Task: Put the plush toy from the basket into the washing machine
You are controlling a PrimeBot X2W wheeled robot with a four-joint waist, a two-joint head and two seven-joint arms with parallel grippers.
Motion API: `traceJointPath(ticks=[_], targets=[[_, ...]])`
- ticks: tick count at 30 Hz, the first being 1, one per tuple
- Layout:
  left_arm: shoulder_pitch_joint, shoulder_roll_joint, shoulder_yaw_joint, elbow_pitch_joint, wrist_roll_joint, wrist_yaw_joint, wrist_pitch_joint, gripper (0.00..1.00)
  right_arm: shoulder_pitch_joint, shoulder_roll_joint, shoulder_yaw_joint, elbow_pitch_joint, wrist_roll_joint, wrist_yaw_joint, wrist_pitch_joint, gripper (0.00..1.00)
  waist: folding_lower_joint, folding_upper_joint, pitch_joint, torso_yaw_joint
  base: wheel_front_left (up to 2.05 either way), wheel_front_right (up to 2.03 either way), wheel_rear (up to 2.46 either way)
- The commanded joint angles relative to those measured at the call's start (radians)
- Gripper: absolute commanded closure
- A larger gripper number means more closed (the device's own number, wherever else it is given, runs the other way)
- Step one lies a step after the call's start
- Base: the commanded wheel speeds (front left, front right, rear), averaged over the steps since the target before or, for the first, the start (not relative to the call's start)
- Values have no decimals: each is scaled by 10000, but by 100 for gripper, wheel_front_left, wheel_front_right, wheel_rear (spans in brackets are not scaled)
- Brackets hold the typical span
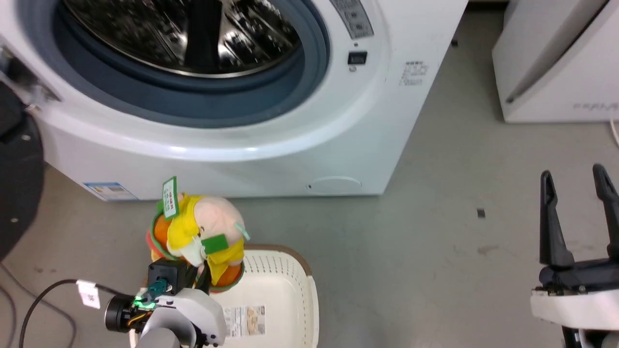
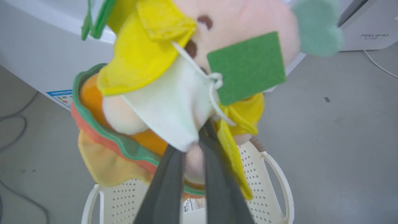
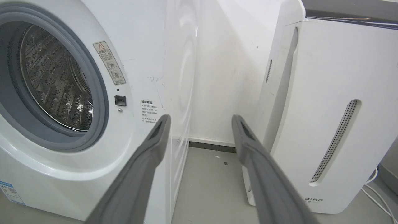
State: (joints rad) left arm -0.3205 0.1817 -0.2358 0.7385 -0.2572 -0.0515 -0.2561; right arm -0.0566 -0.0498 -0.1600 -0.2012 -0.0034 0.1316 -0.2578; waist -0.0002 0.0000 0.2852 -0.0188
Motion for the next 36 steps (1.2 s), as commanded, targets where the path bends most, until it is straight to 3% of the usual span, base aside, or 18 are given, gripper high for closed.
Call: traceJointPath(ticks=[1, 9, 16, 19, 26, 36], targets=[[225, -27, 116, -456, 63, 42, -55, 100, 145, -4, -26, 39, 87, -9, -40, 0, 2, 0, -380, 148, 0, 0, 0], [991, -69, 790, -3444, 599, 146, -56, 100, 548, -4, 24, 79, 201, -9, -40, 0, 2, 0, -951, 105, 0, 0, 0], [762, 51, 1328, -5042, 718, 36, -56, 100, 573, -4, 28, 25, 346, -9, -40, 0, 2, 0, -825, -182, 0, 0, 0], [288, 243, 1400, -5245, 733, -23, 2, 100, 497, -4, 105, -15, 399, -9, -40, 0, 2, 0, -549, -377, 0, 0, 0], [-1535, 1020, 1597, -5315, 676, -177, 1486, 100, 148, -4, 243, -181, 460, -9, -40, 0, 2, 0, 556, -1036, 0, 0, 0], [-5077, 2809, 1578, -4178, 919, -545, 3780, 100, -664, -4, 353, -381, 996, -9, -40, 0, 2, 0, 2806, -2101, 0, 0, 0]])
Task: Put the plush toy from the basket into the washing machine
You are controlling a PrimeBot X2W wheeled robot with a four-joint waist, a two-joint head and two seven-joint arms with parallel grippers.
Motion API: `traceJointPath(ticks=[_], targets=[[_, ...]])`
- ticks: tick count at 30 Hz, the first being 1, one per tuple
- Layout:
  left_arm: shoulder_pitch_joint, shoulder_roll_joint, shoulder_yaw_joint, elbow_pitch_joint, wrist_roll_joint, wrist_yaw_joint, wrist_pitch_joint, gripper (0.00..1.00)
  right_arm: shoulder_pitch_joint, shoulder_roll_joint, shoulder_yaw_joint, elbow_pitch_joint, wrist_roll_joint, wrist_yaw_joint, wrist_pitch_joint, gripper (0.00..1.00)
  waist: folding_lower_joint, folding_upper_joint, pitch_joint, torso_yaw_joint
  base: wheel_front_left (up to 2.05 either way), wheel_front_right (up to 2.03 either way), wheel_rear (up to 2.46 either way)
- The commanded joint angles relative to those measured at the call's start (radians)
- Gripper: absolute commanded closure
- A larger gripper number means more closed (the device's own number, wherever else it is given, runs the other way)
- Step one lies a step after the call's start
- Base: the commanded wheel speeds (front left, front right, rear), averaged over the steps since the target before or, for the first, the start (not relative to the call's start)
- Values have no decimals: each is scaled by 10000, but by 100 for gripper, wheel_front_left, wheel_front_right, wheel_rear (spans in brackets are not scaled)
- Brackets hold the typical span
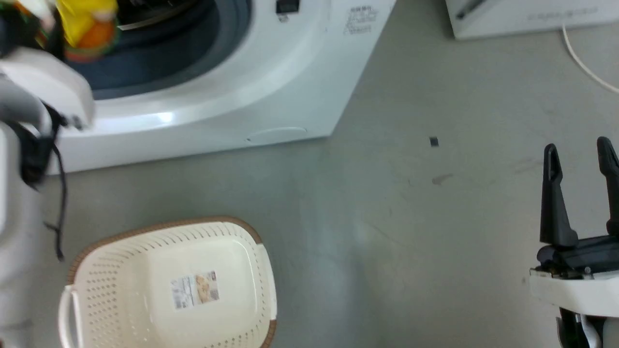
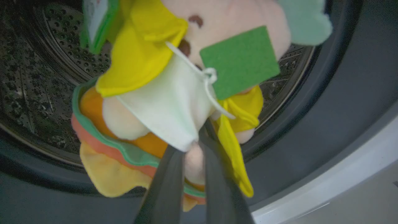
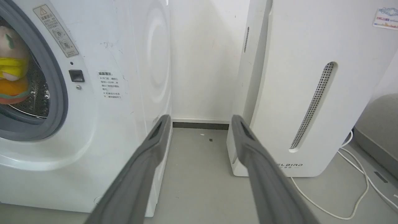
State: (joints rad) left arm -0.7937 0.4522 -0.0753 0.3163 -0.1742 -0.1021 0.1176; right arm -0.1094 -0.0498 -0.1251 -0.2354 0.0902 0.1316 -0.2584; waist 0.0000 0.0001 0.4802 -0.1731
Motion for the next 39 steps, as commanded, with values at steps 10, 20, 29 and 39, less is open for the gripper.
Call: traceJointPath(ticks=[10, 20, 29, 39], targets=[[-4122, 1527, -1090, 1690, 262, -269, 1368, 100, -710, -4, 203, 68, 551, -9, -34, 0, 0, -1, 2370, -1375, 0, 0, 0], [-6799, 3038, -3807, 3397, -168, -283, 3603, 100, -953, -4, 505, 195, 986, -9, -34, 0, 0, -1, 3200, -1987, 0, 0, 0], [-7498, 3655, -5196, 4079, -1790, -284, 5171, 100, -1091, -4, 621, 154, 1186, -9, -34, 0, 0, -1, 3686, -2137, 0, 0, 0], [-7727, 3944, -6356, 4197, -2775, -285, 4510, 0, -1311, -4, 482, 134, 1034, -9, -34, 0, 0, -1, 3736, -1889, 0, 0, 0]])
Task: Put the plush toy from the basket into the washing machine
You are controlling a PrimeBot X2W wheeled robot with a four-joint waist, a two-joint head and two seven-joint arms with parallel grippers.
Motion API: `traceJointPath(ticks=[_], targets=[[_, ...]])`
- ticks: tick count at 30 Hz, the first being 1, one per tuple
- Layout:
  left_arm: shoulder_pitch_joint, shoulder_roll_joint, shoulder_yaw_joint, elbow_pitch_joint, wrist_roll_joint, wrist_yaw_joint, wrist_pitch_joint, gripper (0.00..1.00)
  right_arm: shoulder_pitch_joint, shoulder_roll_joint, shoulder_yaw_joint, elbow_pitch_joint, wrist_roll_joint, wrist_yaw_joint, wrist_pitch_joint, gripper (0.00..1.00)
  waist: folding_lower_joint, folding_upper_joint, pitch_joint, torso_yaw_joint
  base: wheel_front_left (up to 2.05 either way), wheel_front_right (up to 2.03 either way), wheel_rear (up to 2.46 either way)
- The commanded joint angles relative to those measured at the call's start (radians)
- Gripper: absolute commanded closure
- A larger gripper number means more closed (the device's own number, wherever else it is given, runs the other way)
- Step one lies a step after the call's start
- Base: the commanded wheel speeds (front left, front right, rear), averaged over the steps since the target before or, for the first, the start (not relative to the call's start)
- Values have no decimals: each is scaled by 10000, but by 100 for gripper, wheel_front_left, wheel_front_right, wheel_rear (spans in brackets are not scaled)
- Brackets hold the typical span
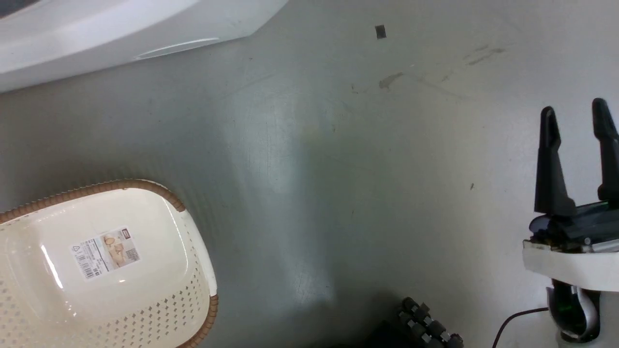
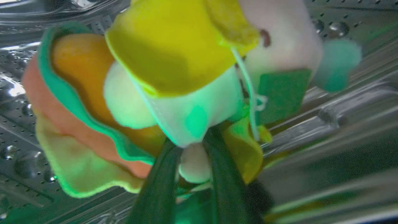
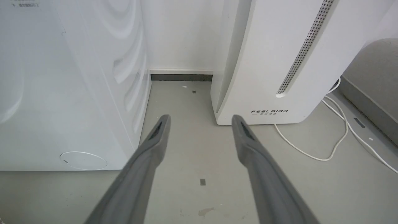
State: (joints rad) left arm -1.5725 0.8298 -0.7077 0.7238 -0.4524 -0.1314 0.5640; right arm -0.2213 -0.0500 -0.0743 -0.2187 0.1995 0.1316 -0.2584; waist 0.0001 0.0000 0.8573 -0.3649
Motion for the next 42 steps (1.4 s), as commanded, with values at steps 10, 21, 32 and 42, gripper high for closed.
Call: traceJointPath(ticks=[10, 21, 32, 42], targets=[[1119, -841, -494, 1518, -799, 8, -2299, 0, -17, -2, -546, 92, -729, -9, -34, 0, -1, 0, -1848, 899, 0, 0, 0], [3489, -2017, -567, 2423, -1610, 57, -5076, 0, 776, -2, -876, 218, -1522, -9, -34, 0, -1, 0, -4525, 2030, 0, 0, 0], [6150, -3040, 384, 1308, -2440, 1213, -8167, 0, 1809, -2, -941, 165, -1841, -9, -34, 0, -1, 0, -6691, 3022, 0, 0, 0], [9758, -3177, 2024, -2763, -2302, 2905, -8255, 0, 2514, -2, -761, 223, -1892, -9, -34, 0, -1, 0, -7548, 3652, 0, 0, 0]])
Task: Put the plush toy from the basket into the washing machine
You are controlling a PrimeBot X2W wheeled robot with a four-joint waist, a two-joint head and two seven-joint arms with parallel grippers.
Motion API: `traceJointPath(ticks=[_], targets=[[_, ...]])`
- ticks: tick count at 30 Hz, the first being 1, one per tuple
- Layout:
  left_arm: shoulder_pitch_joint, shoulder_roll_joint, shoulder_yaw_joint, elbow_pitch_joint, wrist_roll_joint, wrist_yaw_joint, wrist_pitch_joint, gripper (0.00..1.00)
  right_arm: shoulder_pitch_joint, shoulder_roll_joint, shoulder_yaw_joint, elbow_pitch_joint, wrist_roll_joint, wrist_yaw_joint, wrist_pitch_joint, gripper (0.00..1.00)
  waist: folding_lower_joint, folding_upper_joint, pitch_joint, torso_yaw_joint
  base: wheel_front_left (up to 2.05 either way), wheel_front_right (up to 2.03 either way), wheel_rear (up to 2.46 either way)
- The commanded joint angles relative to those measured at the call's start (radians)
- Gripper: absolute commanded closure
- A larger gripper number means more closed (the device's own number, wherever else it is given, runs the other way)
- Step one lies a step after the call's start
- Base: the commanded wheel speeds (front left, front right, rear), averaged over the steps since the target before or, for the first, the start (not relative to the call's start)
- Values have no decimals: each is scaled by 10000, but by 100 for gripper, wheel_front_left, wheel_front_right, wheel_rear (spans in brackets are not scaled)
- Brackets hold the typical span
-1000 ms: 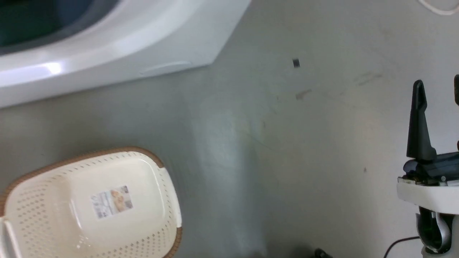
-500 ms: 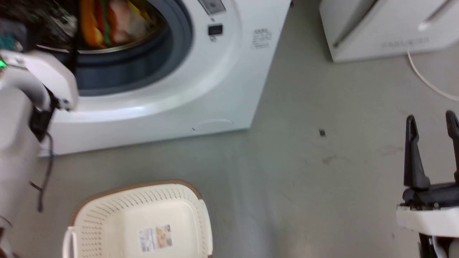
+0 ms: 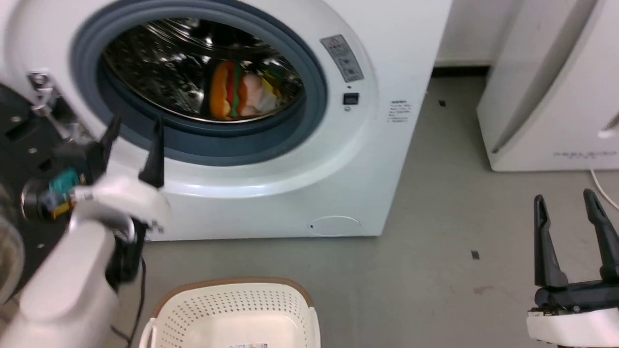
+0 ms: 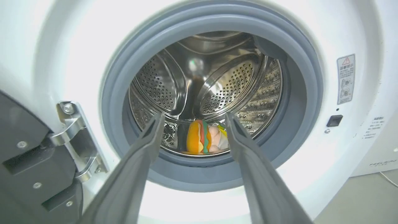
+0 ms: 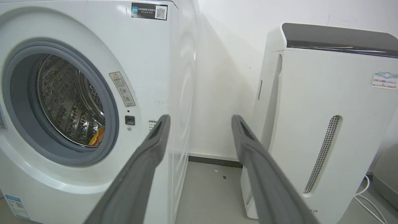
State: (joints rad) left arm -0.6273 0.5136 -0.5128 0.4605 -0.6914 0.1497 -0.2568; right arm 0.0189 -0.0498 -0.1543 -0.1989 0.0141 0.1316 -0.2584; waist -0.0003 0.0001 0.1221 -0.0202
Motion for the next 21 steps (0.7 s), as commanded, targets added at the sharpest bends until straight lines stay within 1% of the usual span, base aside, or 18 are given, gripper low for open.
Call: traceJointPath(ticks=[1, 3, 4, 5, 9, 11, 16, 17, 21], targets=[[713, -22, 216, -504, 149, 257, -46, 0, 142, -4, 108, 53, -28, -9, -34, 0, 3, -1, -237, 245, 0, 0, 0], [1528, -85, 579, -1205, 191, 565, -47, 0, 191, -4, 294, 87, -63, -9, -34, 0, 3, -1, -295, 306, 0, 0, 0], [1528, -85, 579, -1205, 191, 565, -47, 0, 191, -4, 294, 87, -63, -9, -34, 0, 3, -1, -295, 306, 0, 0, 0], [2284, -194, 932, -1829, 243, 776, -47, 0, 236, -4, 404, 135, -71, -9, -34, 0, 3, -1, -353, 377, 0, 0, 0], [3556, -534, 1564, -2757, 481, 1006, -48, 0, 314, -4, 438, 182, -39, -9, -34, 0, 3, -1, -442, 512, 0, 0, 0], [4122, -785, 1830, -3063, 636, 997, -48, 0, 364, -4, 432, 218, -5, -9, -34, 0, 3, -1, -514, 559, 0, 0, 0], [5264, -1368, 2251, -3425, 1280, 712, -48, 0, 531, -4, 393, 360, 116, -9, -34, 0, 3, -1, -651, 641, 0, 0, 0], [5264, -1368, 2251, -3425, 1280, 712, -48, 0, 531, -4, 393, 360, 116, -9, -34, 0, 3, -1, -651, 641, 0, 0, 0], [5815, -1745, 2515, -3549, 1912, 476, -48, 0, 672, -4, 396, 565, 190, -9, -34, 0, 3, -1, -737, 706, 0, 0, 0]])
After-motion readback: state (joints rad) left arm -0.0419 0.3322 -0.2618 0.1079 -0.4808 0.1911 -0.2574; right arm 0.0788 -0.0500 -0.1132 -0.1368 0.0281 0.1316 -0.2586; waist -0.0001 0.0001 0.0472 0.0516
